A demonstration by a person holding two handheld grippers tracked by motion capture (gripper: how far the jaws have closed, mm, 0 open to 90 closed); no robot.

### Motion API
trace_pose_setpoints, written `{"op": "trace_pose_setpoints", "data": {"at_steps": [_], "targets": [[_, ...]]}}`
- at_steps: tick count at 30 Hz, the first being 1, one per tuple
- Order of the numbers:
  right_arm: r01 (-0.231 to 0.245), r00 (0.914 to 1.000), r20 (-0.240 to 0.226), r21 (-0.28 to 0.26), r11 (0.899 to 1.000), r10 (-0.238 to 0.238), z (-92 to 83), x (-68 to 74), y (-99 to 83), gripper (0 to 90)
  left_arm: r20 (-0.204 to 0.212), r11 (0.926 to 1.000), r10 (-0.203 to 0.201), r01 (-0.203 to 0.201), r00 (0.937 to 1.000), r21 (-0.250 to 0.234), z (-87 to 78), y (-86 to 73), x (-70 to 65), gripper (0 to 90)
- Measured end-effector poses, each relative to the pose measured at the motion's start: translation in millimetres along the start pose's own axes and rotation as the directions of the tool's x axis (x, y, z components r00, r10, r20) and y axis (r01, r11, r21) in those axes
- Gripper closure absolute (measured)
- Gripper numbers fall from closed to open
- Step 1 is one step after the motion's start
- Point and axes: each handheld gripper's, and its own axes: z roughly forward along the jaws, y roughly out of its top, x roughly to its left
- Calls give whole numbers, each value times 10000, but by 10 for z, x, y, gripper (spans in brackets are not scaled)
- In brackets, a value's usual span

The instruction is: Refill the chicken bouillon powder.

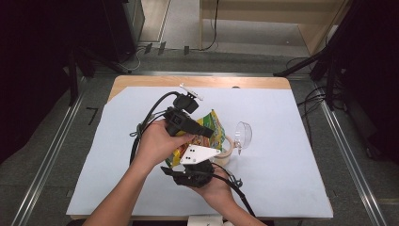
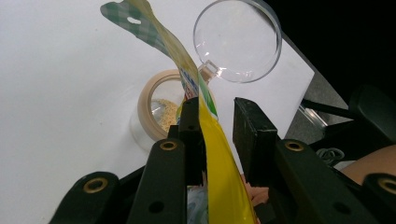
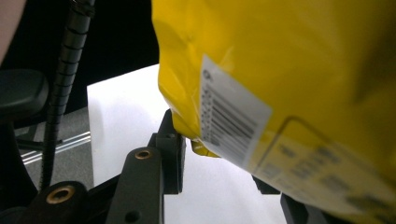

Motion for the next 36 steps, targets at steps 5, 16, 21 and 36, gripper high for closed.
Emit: {"op": "trace_pose_setpoints", "data": {"at_steps": [5,16,21,36], "targets": [[-253,9996,-95,35,9997,253,-14,-12,32,630,85,10000,-69,69,9999,-41,-4,19,20,742],[-436,9988,-223,70,9990,438,-26,-12,52,630,14,10000,-46,46,10000,-22,-9,28,4,740],[-406,9990,-195,21,9992,406,-19,-6,50,631,-16,10000,16,-16,10000,-23,-15,21,-10,738],[-295,9995,-143,14,9996,295,-15,3,28,644,35,10000,64,-64,10000,-4,-11,14,-32,737]]}}
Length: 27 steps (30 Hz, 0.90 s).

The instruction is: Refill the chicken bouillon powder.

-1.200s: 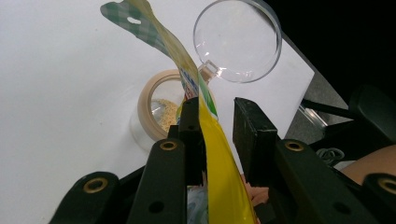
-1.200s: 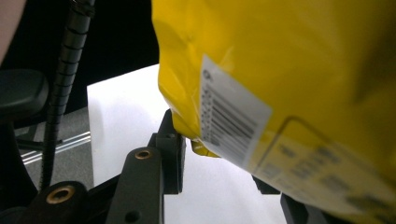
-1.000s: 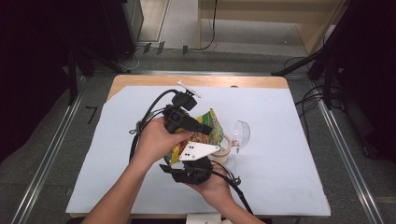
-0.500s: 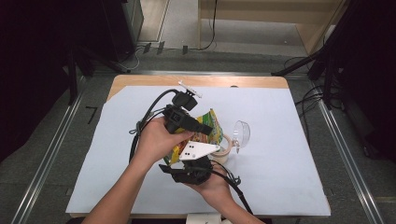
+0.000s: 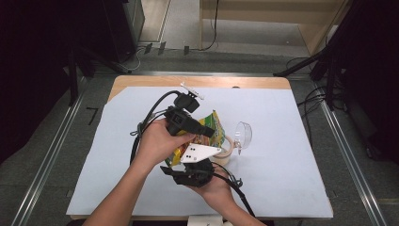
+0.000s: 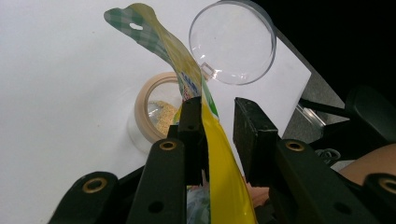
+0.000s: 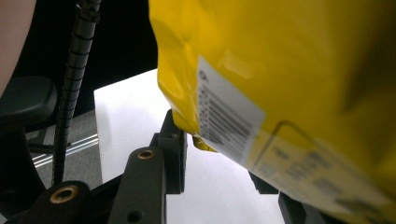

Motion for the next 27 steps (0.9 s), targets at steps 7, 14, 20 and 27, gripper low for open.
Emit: {"op": "trace_pose_setpoints", "data": {"at_steps": [7,14,20,27], "targets": [[34,10000,0,31,10000,-34,-5,0,6,646,73,9999,-97,97,9999,-36,-8,0,6,741],[-26,10000,-80,-17,10000,25,-10,18,18,647,52,9999,-74,74,10000,-77,-26,0,-9,740],[39,10000,-33,-55,10000,-39,-9,14,12,650,-80,10000,-4,4,10000,-42,-26,-1,-33,737],[20,10000,-50,-38,10000,-20,-9,16,10,652,-16,10000,-22,22,10000,-35,-22,-2,-28,738]]}}
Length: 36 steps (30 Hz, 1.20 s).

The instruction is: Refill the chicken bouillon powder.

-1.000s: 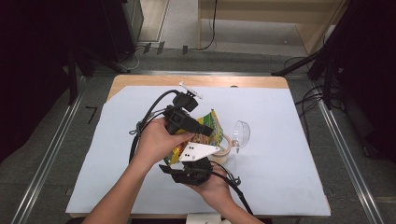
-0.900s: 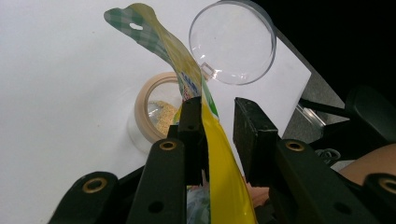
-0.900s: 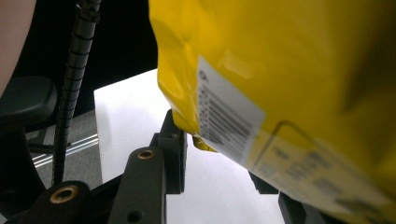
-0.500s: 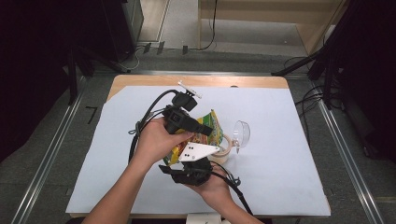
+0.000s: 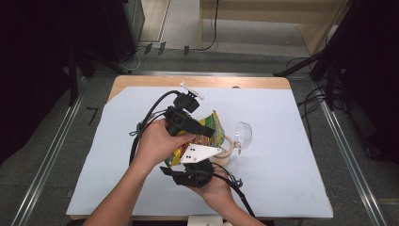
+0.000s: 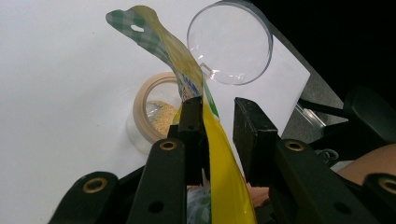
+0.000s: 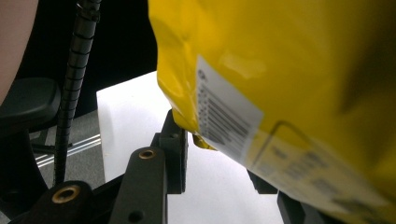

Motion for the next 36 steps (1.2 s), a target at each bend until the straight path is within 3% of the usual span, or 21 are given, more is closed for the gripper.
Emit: {"op": "trace_pose_setpoints", "data": {"at_steps": [36], "targets": [[117,9999,11,206,9997,-117,-19,3,36,656,223,9998,-155,158,9996,-128,-12,1,68,740]]}}
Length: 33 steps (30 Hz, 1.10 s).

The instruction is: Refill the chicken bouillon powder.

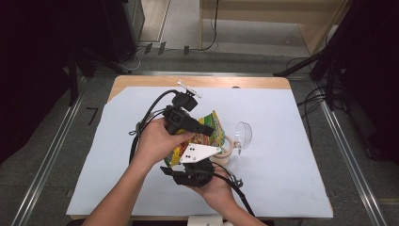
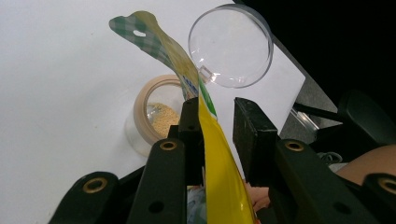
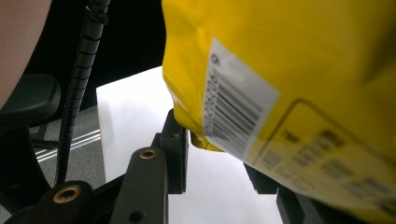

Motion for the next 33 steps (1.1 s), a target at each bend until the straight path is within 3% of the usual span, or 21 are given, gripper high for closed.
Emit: {"op": "trace_pose_setpoints", "data": {"at_steps": [21,26,33], "targets": [[-163,9999,-8,60,9998,163,7,-1,-9,653,-116,10000,27,-26,9999,18,21,3,6,747],[142,9999,-11,178,9997,-142,9,-39,17,661,-206,9999,17,-21,9998,-158,-1,4,7,747],[40,10000,-18,167,9999,-40,9,-41,18,653,-205,10000,54,-56,9998,-79,9,20,12,744]]}}
